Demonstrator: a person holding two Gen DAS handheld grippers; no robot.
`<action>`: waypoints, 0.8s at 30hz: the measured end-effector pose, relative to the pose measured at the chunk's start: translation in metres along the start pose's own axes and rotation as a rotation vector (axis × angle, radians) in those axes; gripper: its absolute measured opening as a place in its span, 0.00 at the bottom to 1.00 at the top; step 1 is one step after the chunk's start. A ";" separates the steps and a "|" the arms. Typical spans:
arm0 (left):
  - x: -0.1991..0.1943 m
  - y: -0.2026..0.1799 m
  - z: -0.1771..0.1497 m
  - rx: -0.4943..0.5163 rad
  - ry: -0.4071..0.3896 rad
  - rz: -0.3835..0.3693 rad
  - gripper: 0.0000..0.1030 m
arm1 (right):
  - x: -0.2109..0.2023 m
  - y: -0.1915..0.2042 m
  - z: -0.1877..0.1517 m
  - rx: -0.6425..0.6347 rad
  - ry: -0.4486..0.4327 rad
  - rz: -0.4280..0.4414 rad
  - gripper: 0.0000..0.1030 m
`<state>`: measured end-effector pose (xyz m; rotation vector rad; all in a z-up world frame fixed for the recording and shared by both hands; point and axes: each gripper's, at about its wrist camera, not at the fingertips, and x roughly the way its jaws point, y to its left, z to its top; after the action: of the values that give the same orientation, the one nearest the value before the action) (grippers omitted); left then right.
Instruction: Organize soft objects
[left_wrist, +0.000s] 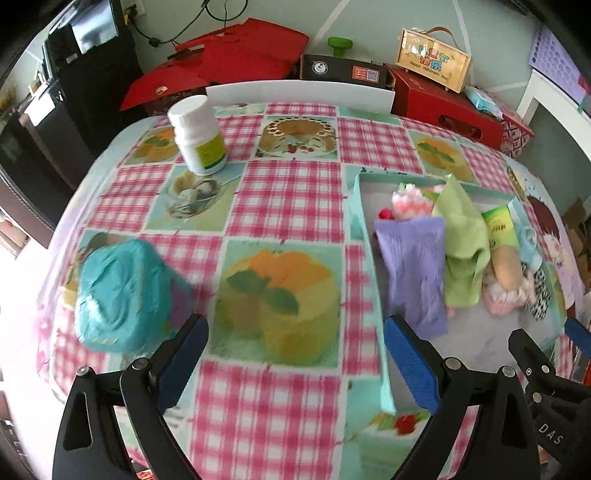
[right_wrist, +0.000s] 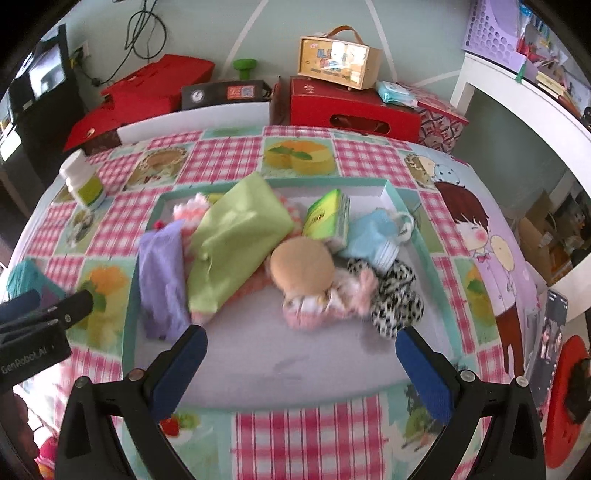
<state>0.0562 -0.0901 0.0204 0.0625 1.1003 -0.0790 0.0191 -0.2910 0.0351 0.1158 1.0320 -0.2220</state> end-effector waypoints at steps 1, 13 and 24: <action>-0.004 0.002 -0.004 0.001 -0.002 0.004 0.93 | -0.002 0.001 -0.005 -0.002 0.002 -0.003 1.00; -0.020 0.019 -0.050 -0.004 0.028 0.044 0.93 | -0.023 0.003 -0.040 -0.006 0.008 -0.007 1.00; -0.026 0.035 -0.071 -0.018 0.003 0.125 0.93 | -0.035 0.012 -0.053 -0.026 -0.024 0.004 1.00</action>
<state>-0.0152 -0.0477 0.0121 0.1153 1.0974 0.0435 -0.0395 -0.2642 0.0376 0.0909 1.0104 -0.2059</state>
